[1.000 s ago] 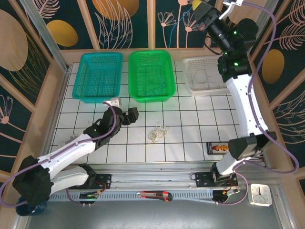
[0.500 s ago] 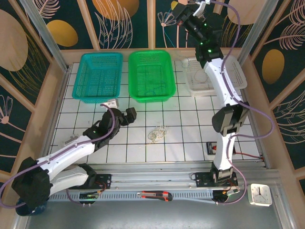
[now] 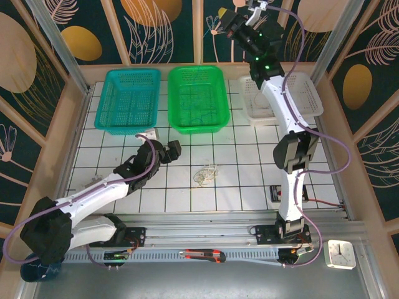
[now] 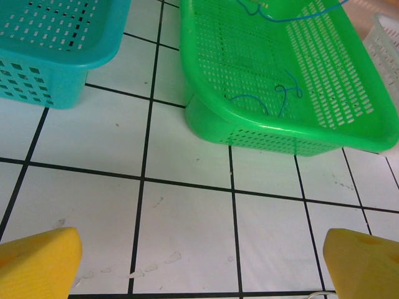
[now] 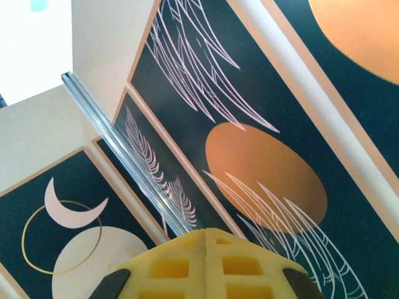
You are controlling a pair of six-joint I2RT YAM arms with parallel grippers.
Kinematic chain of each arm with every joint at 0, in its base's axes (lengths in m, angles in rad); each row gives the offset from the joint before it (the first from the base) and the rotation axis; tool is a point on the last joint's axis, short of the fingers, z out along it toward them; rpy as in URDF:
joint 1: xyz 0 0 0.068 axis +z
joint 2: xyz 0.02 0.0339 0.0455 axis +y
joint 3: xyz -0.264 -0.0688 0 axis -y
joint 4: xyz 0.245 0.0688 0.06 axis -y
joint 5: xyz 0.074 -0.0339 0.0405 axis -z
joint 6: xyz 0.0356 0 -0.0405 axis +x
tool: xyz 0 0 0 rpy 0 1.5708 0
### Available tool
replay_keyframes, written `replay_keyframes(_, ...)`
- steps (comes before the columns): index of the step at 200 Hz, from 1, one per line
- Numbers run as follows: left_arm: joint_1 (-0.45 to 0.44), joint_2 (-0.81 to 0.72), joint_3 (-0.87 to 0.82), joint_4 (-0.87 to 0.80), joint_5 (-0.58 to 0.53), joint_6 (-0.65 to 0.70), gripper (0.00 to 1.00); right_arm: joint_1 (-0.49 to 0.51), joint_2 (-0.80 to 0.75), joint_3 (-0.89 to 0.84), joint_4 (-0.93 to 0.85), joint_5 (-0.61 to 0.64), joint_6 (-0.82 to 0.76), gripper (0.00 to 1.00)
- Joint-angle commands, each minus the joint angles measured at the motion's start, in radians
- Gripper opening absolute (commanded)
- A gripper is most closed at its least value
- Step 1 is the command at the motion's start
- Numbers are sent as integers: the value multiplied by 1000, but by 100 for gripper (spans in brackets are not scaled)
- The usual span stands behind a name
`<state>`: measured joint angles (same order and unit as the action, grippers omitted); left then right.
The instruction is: Untangle the cables
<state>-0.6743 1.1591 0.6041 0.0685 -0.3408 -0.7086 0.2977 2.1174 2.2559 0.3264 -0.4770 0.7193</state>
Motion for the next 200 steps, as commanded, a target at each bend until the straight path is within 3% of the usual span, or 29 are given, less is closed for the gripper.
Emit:
replay_keyframes(1, 6, 1, 22, 31, 12, 9, 99, 17, -22, -120, 54, -18, -14, 0)
replay_keyframes(30, 7, 1, 23, 33, 19, 9, 99, 35, -14, -227, 24, -31, -78, 0)
replay_keyframes(49, 9, 5, 25, 38, 26, 6, 99, 57, 31, -204, -103, -28, -177, 1)
replay_keyframes(73, 10, 13, 34, 48, 44, -2, 99, 68, 94, -91, -328, 0, -299, 39)
replay_keyframes(104, 9, 21, 42, 51, 76, -16, 99, 69, -5, -183, -341, 39, -336, 54)
replay_keyframes(145, 11, 6, 18, 69, 94, -39, 99, 68, -216, -428, -300, 68, -345, 56)
replay_keyframes(200, 17, 28, 11, 78, 127, -43, 99, 84, -534, -919, -218, 120, -330, 56)
